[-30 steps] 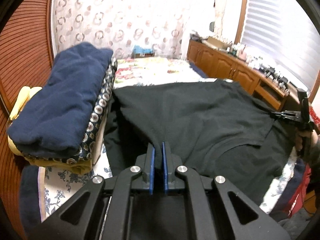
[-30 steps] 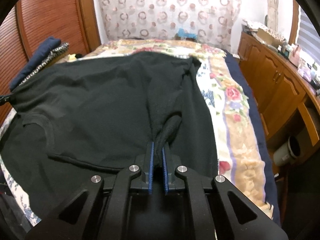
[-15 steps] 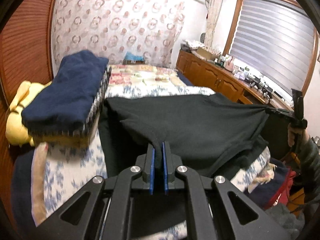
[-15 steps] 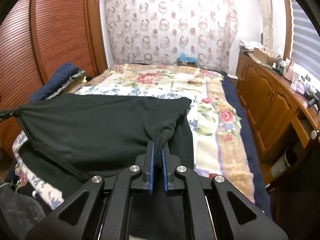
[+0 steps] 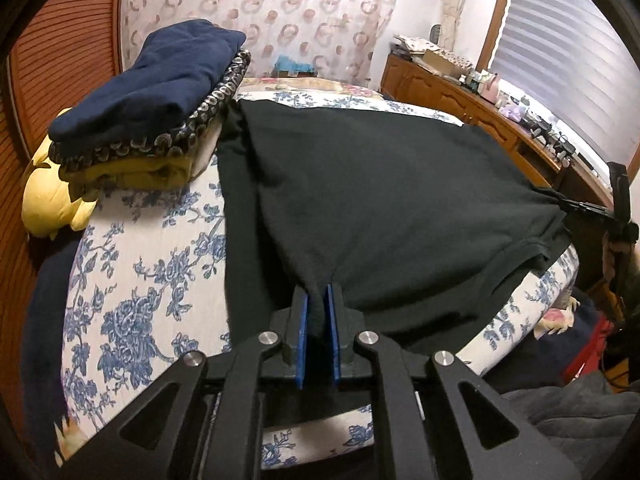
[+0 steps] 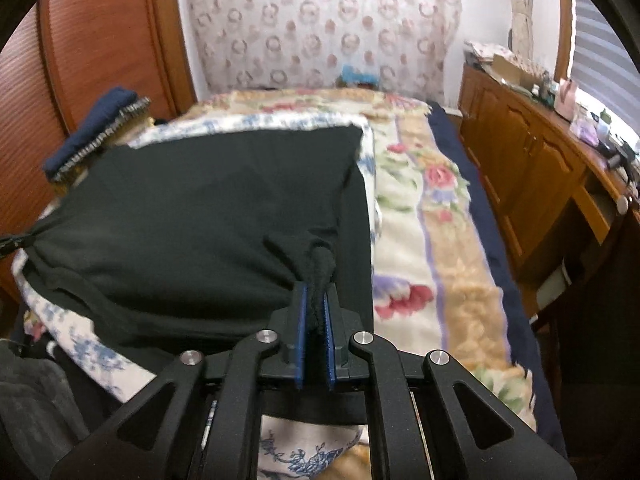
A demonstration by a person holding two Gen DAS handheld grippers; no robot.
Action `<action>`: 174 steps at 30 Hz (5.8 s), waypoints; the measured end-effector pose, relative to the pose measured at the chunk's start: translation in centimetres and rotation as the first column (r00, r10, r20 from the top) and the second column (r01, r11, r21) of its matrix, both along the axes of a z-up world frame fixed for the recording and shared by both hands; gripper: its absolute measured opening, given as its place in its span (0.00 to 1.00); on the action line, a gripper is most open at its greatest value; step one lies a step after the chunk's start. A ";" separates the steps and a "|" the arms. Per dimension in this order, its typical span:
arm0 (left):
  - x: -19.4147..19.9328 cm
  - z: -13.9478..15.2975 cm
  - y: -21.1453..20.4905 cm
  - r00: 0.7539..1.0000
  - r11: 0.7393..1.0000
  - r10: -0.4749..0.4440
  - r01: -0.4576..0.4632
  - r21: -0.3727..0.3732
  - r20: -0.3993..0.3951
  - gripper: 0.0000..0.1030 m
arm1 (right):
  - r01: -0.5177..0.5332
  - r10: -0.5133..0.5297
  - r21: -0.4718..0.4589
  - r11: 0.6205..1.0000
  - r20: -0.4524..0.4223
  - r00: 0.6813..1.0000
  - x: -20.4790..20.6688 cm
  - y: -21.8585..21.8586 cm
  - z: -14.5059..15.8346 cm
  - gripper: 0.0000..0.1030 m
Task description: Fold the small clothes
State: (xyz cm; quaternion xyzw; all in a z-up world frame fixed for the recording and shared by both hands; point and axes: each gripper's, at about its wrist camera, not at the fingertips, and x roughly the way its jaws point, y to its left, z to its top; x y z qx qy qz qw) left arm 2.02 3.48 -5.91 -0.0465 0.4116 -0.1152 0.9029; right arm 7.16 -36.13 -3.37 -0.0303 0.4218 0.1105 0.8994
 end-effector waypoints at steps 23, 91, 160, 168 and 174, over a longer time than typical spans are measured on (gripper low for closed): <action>1.0 -2.0 2.6 0.992 0.993 0.121 -0.121 -0.007 -0.028 0.49 | -0.112 0.111 0.003 0.994 0.113 0.987 -1.3 7.1 2.0 0.59; 11.7 11.2 -22.9 0.860 0.866 -0.498 0.500 0.013 0.114 0.43 | 0.036 -0.056 0.136 0.990 0.146 0.988 -6.0 0.1 0.3 0.61; 27.2 6.9 -24.5 0.877 0.878 -0.478 0.474 0.074 0.050 0.57 | 0.079 -0.089 0.078 0.994 0.134 0.987 -1.2 1.3 0.4 0.34; 21.3 4.7 -20.2 0.894 0.890 -0.448 0.446 0.090 0.005 0.57 | -0.052 0.038 0.116 0.992 0.114 0.993 -0.9 5.5 0.9 0.37; 16.9 3.3 -18.0 0.905 0.902 -0.426 0.426 0.073 -0.011 0.57 | -0.029 0.035 -0.069 0.997 0.077 0.996 0.0 8.4 -1.0 0.37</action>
